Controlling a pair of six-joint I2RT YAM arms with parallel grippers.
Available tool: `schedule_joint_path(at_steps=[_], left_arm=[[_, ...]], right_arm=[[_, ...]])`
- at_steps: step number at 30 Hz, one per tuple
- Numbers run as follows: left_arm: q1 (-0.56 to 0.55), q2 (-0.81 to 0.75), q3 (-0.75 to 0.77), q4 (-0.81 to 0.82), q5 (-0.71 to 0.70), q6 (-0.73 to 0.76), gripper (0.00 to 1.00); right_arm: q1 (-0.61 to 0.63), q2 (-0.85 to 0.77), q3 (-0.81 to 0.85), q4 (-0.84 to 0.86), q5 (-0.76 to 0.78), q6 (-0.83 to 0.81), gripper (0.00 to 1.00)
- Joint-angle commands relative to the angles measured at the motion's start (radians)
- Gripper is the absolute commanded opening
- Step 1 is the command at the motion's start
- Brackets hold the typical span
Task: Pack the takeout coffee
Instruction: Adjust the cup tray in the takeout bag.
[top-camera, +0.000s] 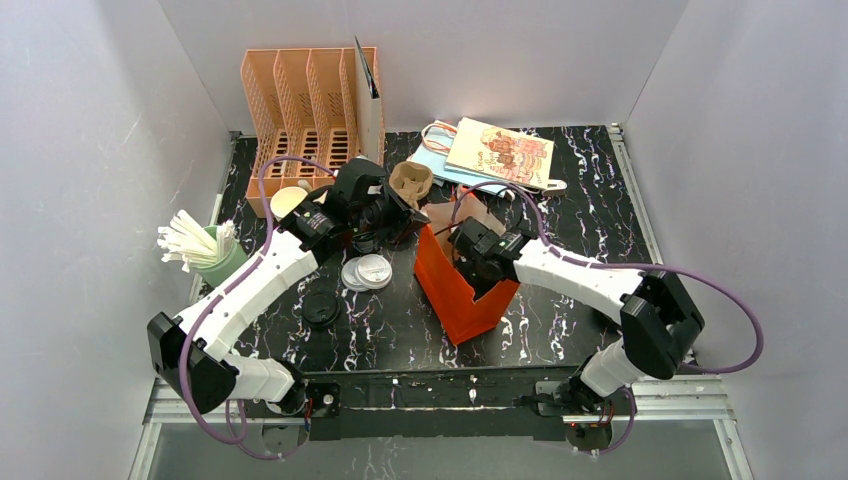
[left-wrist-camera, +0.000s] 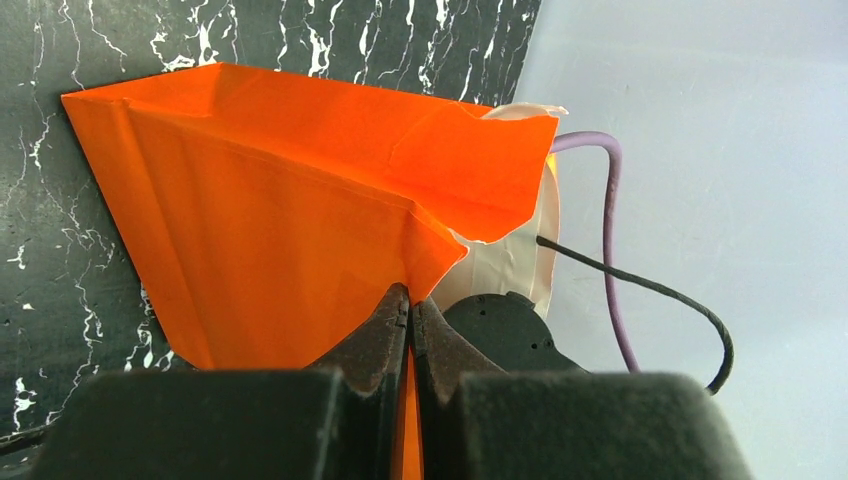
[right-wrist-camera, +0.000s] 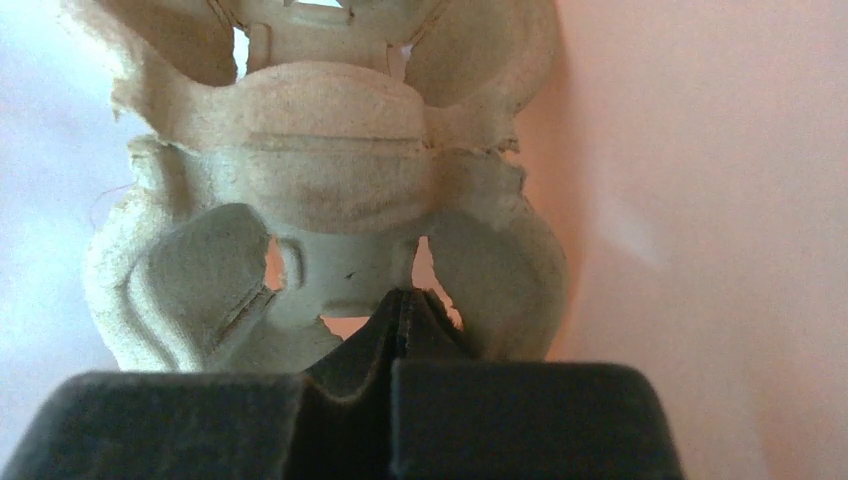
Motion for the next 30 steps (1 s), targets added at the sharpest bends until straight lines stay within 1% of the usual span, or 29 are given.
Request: schedule_joint_path(at_steps=[1,13,19,24,30], left_arm=[[0.016,-0.012,-0.007,0.024,0.017,0.038,0.0],[0.055,-0.034,-0.082,-0.003,0.049,0.139,0.0],[0.068,-0.048,-0.112,-0.044,0.073,0.191,0.0],[0.068,-0.062,-0.147,-0.045,0.1,0.217,0.0],[0.068,-0.034,-0.154,-0.041,0.153,0.231,0.0]], right_arm=[[0.0,0.04,-0.027,-0.015,-0.021,-0.028,0.01],[0.027,0.064,-0.115,0.017,-0.134,-0.014,0.01],[0.036,0.101,-0.159,0.073,-0.136,0.002,0.01],[0.038,0.142,-0.213,0.132,-0.149,0.014,0.01],[0.045,0.211,-0.225,0.183,-0.12,0.026,0.01]])
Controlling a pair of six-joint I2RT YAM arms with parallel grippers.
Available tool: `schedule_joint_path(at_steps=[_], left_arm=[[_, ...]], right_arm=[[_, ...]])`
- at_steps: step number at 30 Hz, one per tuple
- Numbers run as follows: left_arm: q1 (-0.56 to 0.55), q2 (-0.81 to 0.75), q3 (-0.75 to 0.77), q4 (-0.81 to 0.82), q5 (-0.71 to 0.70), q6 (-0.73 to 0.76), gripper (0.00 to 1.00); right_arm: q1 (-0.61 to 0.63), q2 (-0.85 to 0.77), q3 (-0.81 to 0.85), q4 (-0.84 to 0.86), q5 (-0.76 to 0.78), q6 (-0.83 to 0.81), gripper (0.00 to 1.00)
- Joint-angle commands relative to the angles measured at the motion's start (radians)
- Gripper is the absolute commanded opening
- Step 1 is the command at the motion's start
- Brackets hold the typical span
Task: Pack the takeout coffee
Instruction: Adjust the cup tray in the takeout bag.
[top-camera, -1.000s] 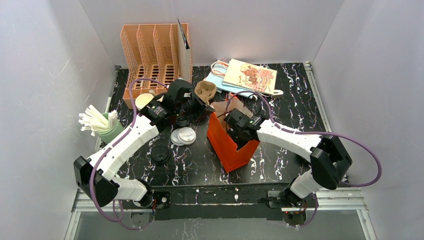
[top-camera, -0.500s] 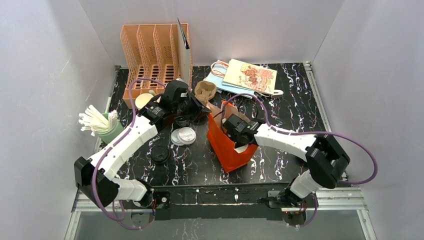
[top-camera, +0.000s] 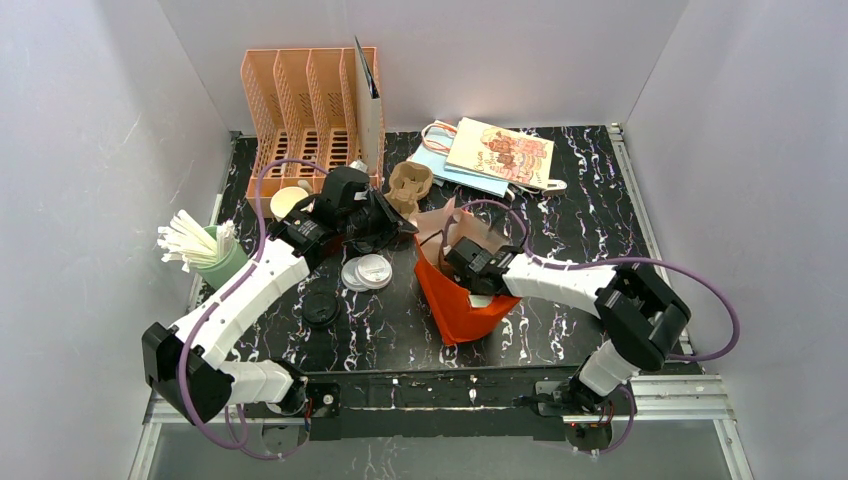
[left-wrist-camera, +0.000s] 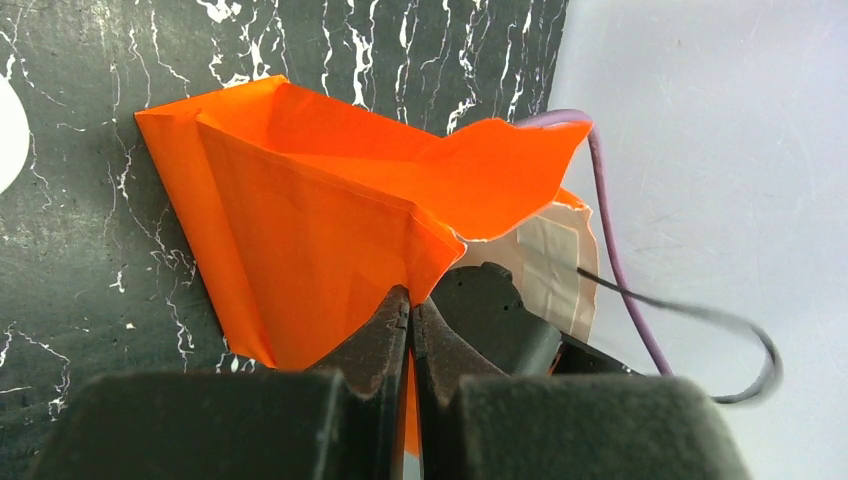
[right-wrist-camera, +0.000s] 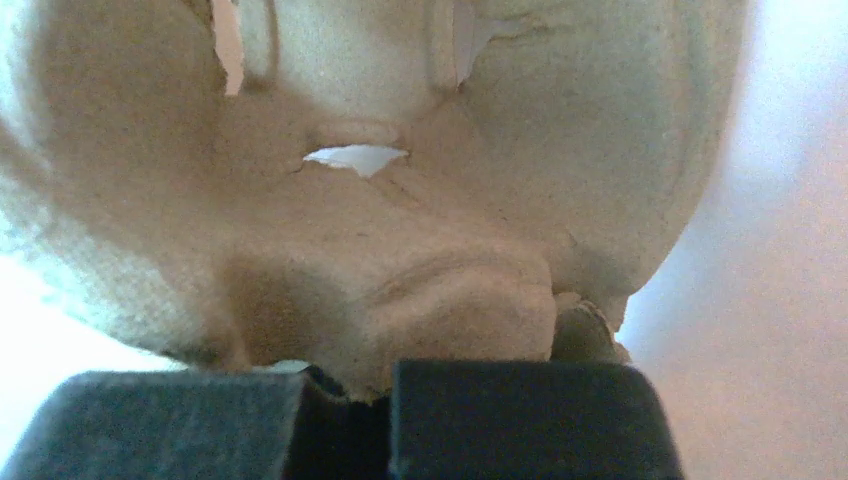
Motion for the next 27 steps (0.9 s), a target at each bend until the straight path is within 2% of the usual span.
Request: schedule_joint_path(at_steps=[1,5,16,27], left_arm=[[-0.001,0.027,-0.028,-0.088,0.048,0.048,0.0],[-0.001,0.034,-0.022,-0.087,0.048,0.052,0.0],[-0.001,0.063,0.009,-0.088,0.071,0.065,0.0],[-0.001,0.077,0.138,-0.069,0.071,-0.003,0.0]], right_arm=[[0.011,0.134,-0.071,-0.002,-0.018,0.048,0.01],[0.014,0.154,-0.038,-0.018,0.013,0.044,0.01],[0.014,0.032,0.132,-0.13,0.081,0.027,0.01],[0.013,-0.084,0.335,-0.252,0.105,0.003,0.01]])
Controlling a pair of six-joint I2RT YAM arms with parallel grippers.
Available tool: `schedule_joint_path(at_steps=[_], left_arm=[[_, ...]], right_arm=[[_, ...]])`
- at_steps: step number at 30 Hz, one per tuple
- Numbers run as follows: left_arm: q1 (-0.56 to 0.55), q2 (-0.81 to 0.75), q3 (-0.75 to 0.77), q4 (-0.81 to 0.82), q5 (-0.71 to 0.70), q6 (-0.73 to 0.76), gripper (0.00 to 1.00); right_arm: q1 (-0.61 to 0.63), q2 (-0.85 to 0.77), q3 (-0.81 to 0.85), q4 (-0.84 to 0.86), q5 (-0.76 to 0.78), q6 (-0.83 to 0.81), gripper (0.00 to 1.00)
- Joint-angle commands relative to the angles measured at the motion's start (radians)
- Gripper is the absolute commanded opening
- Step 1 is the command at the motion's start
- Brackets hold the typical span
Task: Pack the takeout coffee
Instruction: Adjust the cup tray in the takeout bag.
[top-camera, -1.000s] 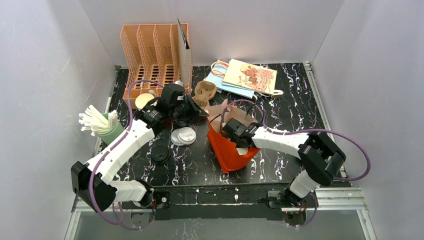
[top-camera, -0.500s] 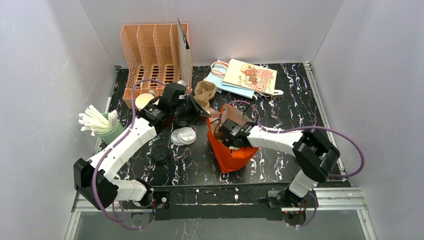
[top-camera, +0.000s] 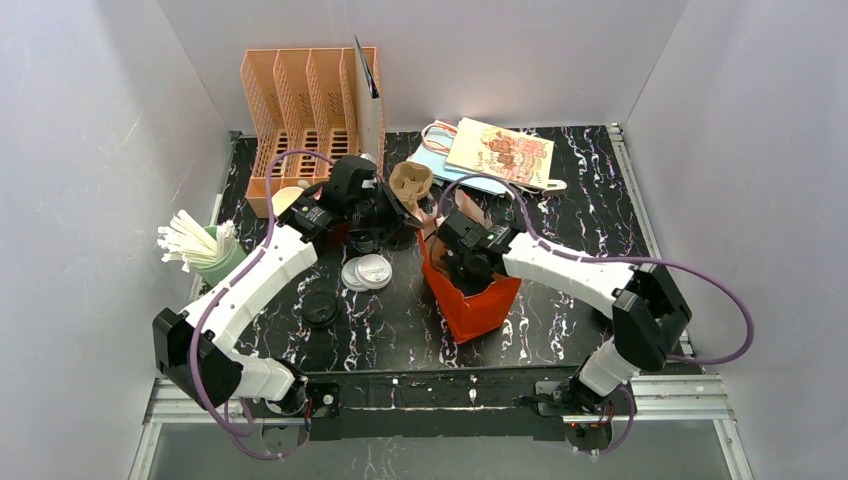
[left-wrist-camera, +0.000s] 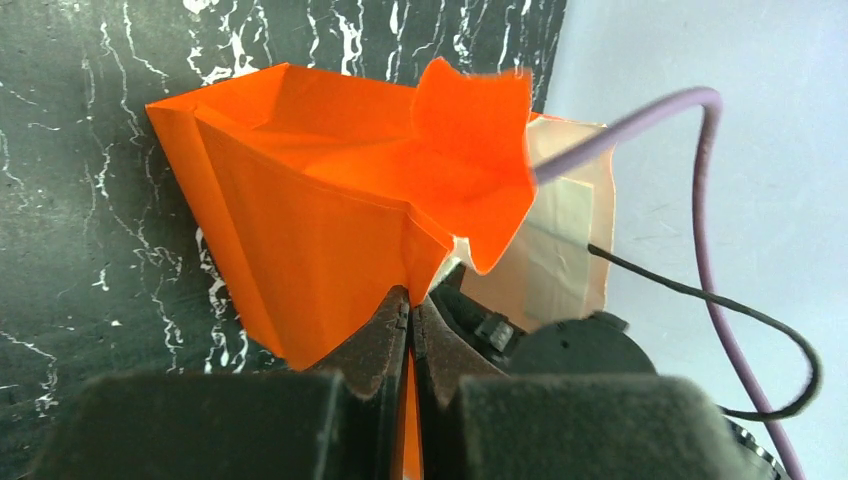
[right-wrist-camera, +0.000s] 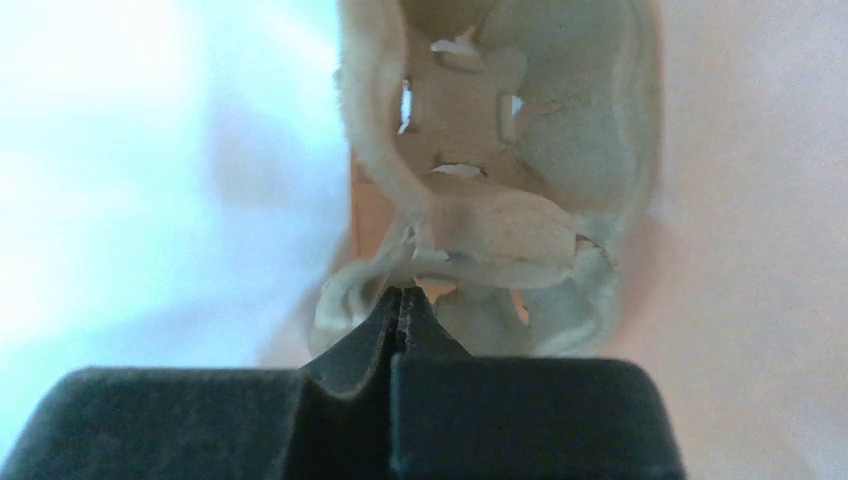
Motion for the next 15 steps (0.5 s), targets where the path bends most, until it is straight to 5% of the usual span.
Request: schedule_joint_path(at_steps=[1,15], left_arm=[[-0.005,-0.005,0.05,-0.016,0.02,-0.024,0.0],[-0.01,-0.042,0.119,0.145,0.114,0.247,0.0]], right_arm=[[0.003,-0.093,0.086,-0.046,0.021,-0.015,0.01],[0.003,-0.333,0.195,0.06,0.144,-0.14,0.01]])
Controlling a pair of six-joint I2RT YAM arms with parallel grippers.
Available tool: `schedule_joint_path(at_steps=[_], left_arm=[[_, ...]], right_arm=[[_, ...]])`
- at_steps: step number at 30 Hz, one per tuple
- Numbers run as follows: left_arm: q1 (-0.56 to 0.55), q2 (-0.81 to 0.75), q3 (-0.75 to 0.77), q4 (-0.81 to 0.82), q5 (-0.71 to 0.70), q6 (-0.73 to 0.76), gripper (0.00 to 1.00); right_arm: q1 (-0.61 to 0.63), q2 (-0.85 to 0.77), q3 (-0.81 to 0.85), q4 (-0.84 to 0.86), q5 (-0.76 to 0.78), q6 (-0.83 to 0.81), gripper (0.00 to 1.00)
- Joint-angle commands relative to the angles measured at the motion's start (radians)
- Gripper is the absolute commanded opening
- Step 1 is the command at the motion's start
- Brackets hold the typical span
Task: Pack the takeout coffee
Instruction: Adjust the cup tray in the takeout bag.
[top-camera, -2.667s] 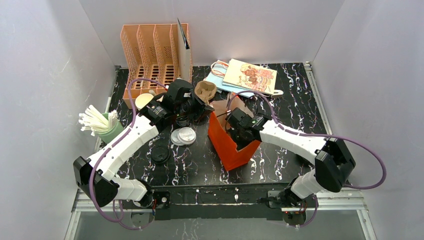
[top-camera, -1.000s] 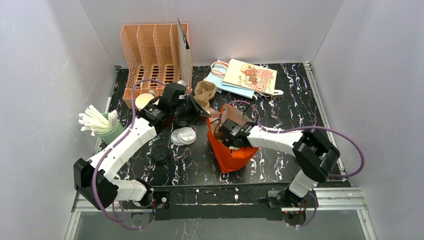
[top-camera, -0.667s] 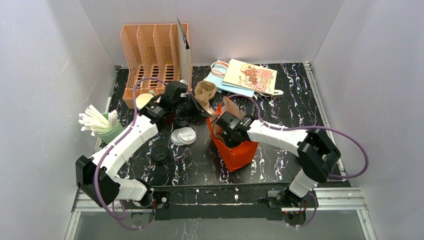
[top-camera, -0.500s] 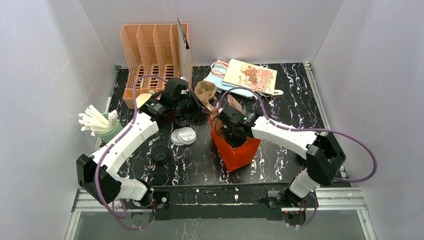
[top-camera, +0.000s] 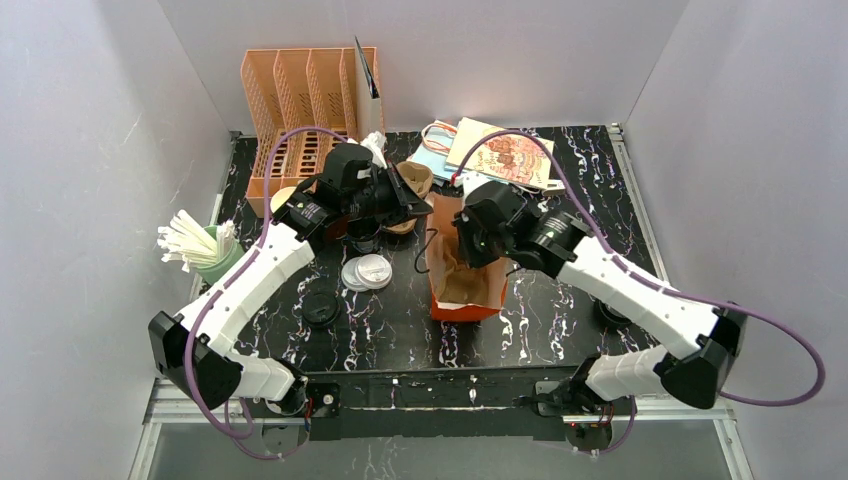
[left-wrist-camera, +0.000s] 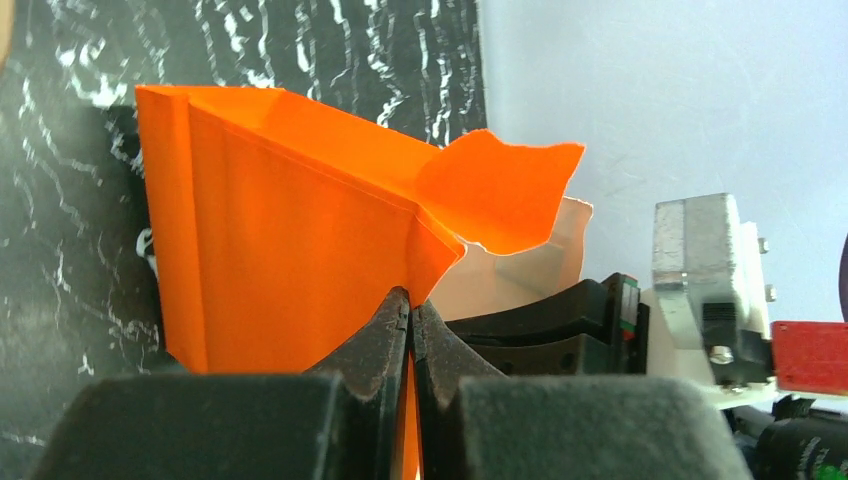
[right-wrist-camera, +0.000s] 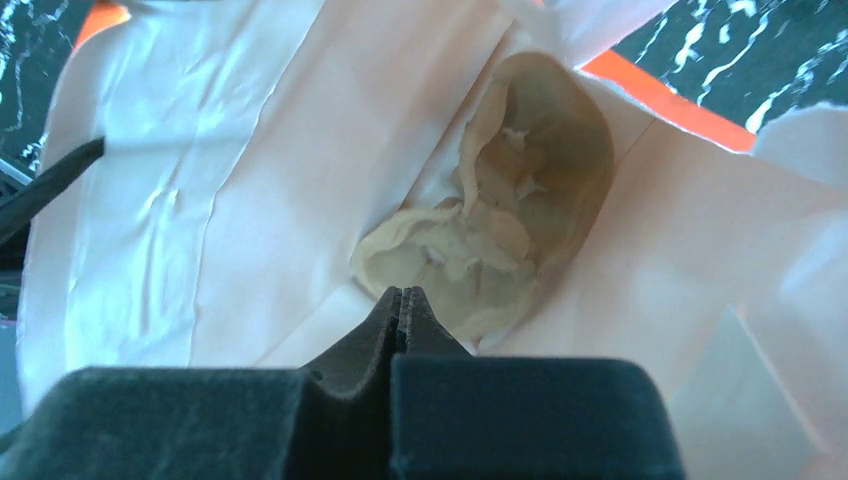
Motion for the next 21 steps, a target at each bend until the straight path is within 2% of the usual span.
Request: schedule_joint_path(at_steps=[1,11,16,21], left_arm=[[-0.006,-0.046,0.048,0.067,0.077,0.131,0.0],[-0.026,-0.121,-0.051,0.156,0.107,0.166,0.0],[-0.026,-0.123,-0.093,0.151,0.063,0.07,0.0],[-0.025,-0.117,-0.121,0.116,-0.045,-0.064,0.0]], right_arm=[[0.003,-0.094,0.029,0.066,0.075,-0.074,0.01],[0.003,-0.124,0.023,0.085,0.077,-0.089,0.01],[0.003,-0.079,0.003,0.057,0.024,-0.033,0.01],[0.025,-0.008,-0.035,0.054,0.028,0.025,0.01]])
